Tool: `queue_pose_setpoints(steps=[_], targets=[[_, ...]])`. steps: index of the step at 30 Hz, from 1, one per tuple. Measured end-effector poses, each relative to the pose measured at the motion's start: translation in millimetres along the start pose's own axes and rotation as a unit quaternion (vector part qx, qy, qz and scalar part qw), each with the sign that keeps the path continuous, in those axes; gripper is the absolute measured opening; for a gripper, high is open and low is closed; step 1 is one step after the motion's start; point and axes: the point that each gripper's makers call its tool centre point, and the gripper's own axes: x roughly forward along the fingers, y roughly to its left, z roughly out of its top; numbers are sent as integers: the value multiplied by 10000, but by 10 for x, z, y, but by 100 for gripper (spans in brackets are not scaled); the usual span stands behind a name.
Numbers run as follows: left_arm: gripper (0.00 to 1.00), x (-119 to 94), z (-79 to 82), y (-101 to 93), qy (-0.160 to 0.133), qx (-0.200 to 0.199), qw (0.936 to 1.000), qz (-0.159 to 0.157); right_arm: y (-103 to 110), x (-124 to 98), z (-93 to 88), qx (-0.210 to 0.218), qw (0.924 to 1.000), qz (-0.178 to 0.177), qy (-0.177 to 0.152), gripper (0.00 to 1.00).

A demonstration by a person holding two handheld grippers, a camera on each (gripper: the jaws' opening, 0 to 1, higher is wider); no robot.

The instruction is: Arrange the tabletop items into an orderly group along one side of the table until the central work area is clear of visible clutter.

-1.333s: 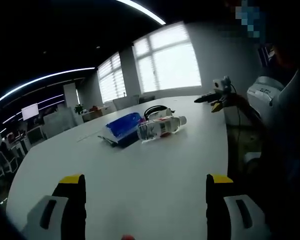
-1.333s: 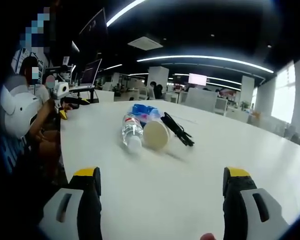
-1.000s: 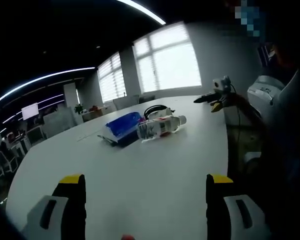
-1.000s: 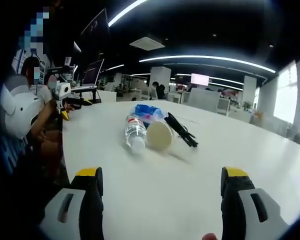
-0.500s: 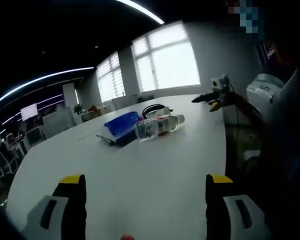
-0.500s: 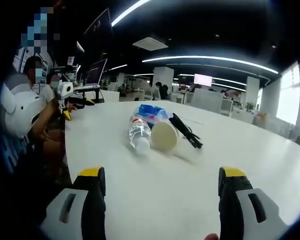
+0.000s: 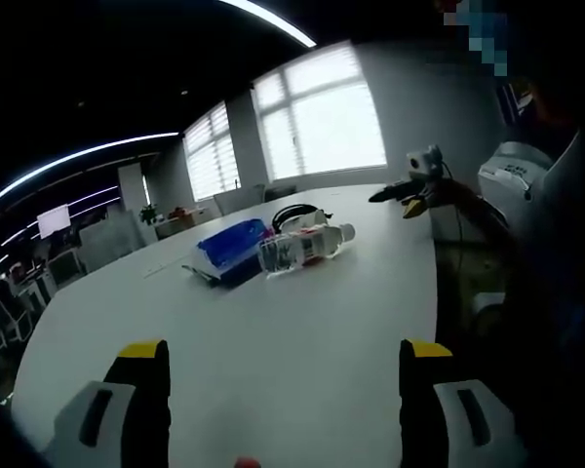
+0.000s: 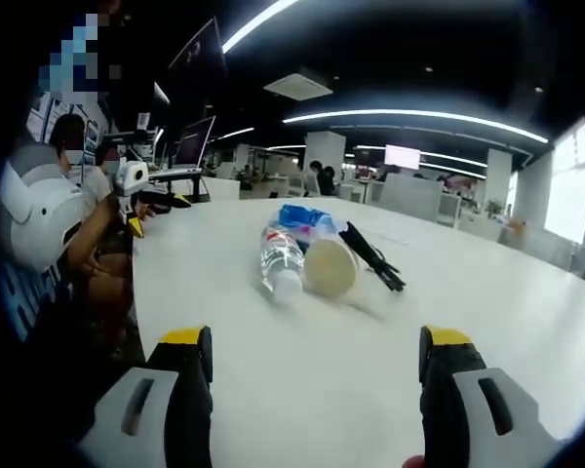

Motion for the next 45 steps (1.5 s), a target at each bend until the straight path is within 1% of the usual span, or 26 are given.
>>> queue_pose_setpoints(steps=[5,9,14,16,22,26,31,41,45], targets=[[97,17,1,-26,-2,-7,10000,-35,15,32,7,5,10000,25,-10,84],[96,31,-9,-45,3,-12,10000,-76,38,55,22,-5,10000,84,-24,80],[95,42,2,-62,-33,-18,9999,-118,54,82,33,-37,9999,126,-6,79],[95,47,7,-68,-39,-6,9999,-133,66,89,39,-42,9999,163,-5,76],[93,64,5,-84,-9,17,9998,-185,100,125,39,-62,9997,229,7,73],[93,57,17,-80,-27,13,9999,-167,116,138,30,-104,9996,248,39,72],[91,57,5,-77,-15,3,9999,-151,120,154,49,-73,9996,279,-8,68],[90,92,-7,-126,-4,28,9998,-221,180,219,52,-120,9991,414,45,64],[89,93,3,-136,-34,32,9997,-240,194,235,57,-110,9988,464,54,60]])
